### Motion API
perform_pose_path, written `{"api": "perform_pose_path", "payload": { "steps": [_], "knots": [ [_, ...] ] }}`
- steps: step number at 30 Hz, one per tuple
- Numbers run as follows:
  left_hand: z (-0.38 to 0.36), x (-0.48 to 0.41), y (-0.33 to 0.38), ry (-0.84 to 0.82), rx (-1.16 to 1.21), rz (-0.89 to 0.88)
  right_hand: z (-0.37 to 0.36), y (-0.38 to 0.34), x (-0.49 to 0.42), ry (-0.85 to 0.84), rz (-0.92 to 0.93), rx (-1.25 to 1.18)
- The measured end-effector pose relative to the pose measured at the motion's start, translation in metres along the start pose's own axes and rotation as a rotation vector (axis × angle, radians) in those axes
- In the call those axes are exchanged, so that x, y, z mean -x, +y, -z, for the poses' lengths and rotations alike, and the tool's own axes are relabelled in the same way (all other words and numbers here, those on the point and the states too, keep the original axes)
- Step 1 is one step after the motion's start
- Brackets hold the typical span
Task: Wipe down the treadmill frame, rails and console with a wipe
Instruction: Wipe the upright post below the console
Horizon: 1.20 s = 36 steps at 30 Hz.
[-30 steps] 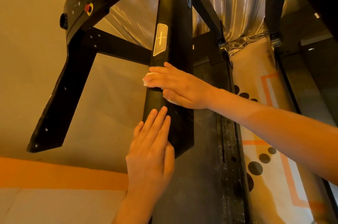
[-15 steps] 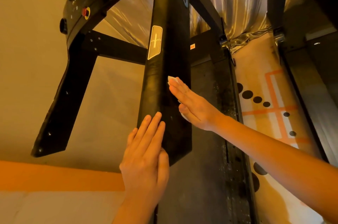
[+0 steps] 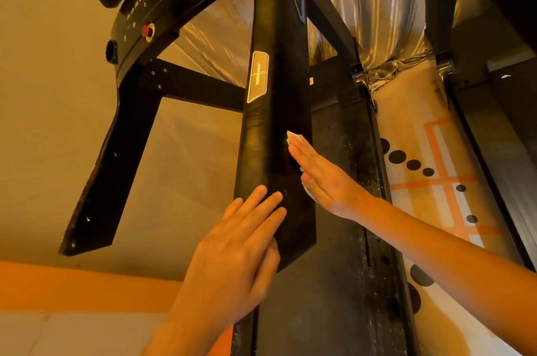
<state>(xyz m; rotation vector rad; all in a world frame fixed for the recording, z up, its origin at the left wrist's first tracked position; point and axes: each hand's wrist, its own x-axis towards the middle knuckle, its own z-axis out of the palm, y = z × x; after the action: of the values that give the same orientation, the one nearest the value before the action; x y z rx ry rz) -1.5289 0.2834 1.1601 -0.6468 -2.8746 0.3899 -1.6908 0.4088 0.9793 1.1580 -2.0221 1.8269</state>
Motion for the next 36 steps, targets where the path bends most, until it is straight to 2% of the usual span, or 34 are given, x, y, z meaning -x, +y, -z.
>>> {"api": "perform_pose_path", "payload": {
  "steps": [3, 7, 12, 15, 19, 25, 33, 36],
  "knots": [
    [0.020, -0.013, -0.027, -0.060, 0.021, -0.110, 0.000, -0.005, 0.002, 0.006, -0.026, 0.009],
    [0.033, -0.049, -0.080, -0.207, -0.135, -0.366, 0.003, -0.011, 0.005, -0.011, -0.058, 0.047],
    [0.031, -0.110, -0.125, -0.311, -0.218, -0.485, 0.002, -0.024, 0.008, -0.006, -0.103, 0.002],
    [0.027, -0.152, -0.133, -0.382, -0.213, -0.544, -0.006, -0.031, 0.012, 0.039, -0.155, -0.059],
    [0.018, -0.192, -0.137, -0.460, -0.230, -0.732, -0.010, -0.035, 0.013, 0.075, -0.208, -0.121],
    [0.008, -0.222, -0.137, -0.486, -0.208, -0.981, -0.025, -0.034, 0.015, 0.168, -0.241, -0.250],
    [-0.005, -0.230, -0.128, -0.398, -0.106, -1.026, -0.020, -0.025, 0.011, 0.158, -0.247, -0.215],
    [-0.003, -0.231, -0.127, -0.442, -0.120, -1.058, -0.015, -0.020, 0.007, 0.171, -0.252, -0.173]
  ]
}}
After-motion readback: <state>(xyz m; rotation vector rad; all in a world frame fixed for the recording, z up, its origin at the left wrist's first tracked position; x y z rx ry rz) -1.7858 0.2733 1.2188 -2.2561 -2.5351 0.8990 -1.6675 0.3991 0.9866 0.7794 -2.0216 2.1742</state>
